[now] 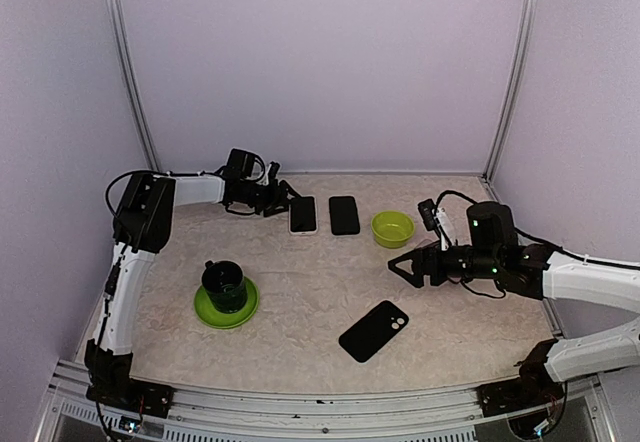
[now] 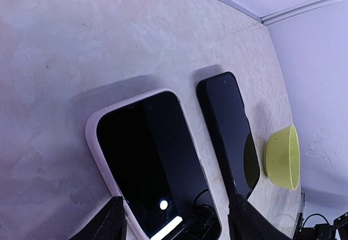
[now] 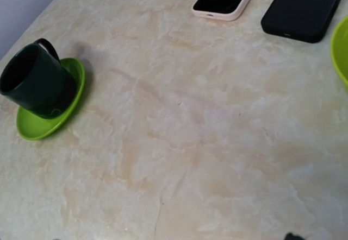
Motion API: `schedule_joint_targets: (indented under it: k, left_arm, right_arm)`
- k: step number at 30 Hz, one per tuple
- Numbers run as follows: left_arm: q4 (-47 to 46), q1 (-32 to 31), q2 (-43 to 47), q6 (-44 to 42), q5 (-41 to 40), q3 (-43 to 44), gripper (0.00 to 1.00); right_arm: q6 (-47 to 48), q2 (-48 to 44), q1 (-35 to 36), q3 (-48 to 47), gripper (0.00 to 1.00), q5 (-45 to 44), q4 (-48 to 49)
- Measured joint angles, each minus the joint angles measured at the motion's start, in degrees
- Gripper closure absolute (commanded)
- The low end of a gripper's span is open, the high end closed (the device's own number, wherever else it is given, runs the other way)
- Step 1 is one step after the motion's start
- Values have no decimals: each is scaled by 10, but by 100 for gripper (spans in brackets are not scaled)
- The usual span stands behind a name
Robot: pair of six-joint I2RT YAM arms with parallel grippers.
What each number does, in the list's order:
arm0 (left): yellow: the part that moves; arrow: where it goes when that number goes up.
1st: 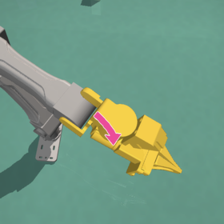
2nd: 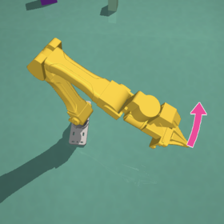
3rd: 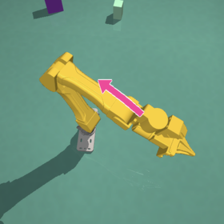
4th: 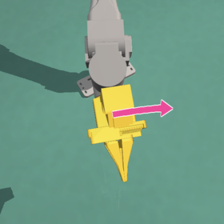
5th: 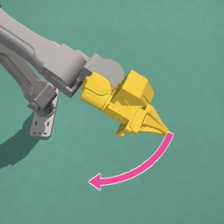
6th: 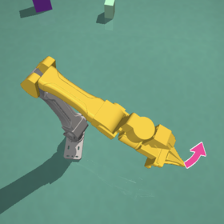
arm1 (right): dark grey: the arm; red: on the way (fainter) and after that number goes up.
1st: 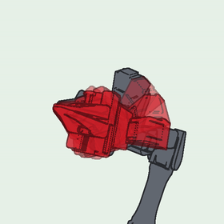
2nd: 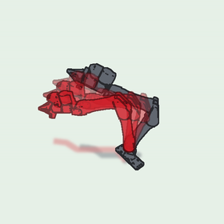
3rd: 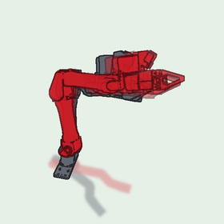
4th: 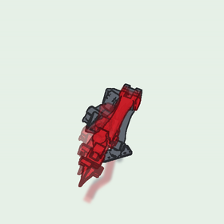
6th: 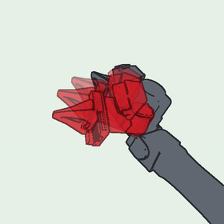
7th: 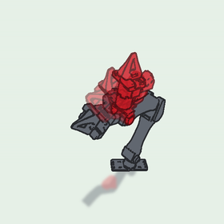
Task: Put the phone into the phone case
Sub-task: Place the phone with the phone case at the center of the board, then pick up the phone at the center of the board.
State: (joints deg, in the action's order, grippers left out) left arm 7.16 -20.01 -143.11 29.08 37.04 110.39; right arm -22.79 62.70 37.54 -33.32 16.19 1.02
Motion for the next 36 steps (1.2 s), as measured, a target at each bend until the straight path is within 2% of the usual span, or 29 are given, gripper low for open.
schedule_joint_targets:
  k: [10, 20, 22, 24, 25, 29, 36]
  left_arm:
    - [8, -5, -2, -2, -39, 3, 37]
    - [-16, -2, 3, 3, -39, -19, 36]
    - [-30, 1, 19, 8, -38, -48, 27]
    - [-36, 6, 42, 13, -40, -81, 5]
    - [-37, 9, 56, 13, -42, -96, 2]
    - [-42, 14, 122, 15, -57, -136, 1]
    - [-75, -5, 256, -7, -100, -198, 1]
  right_arm:
    - [0, -3, 0, 0, 14, 0, -3]
    - [6, -3, 0, -1, 13, -9, -11]
    - [14, -4, 0, -3, 12, -24, -27]
    - [23, -4, 0, -10, 9, -38, -45]
    - [28, -5, 0, -14, 8, -47, -54]
    - [50, -5, 0, -39, 1, -93, -94]
    - [100, 5, -3, -66, 0, -201, -151]
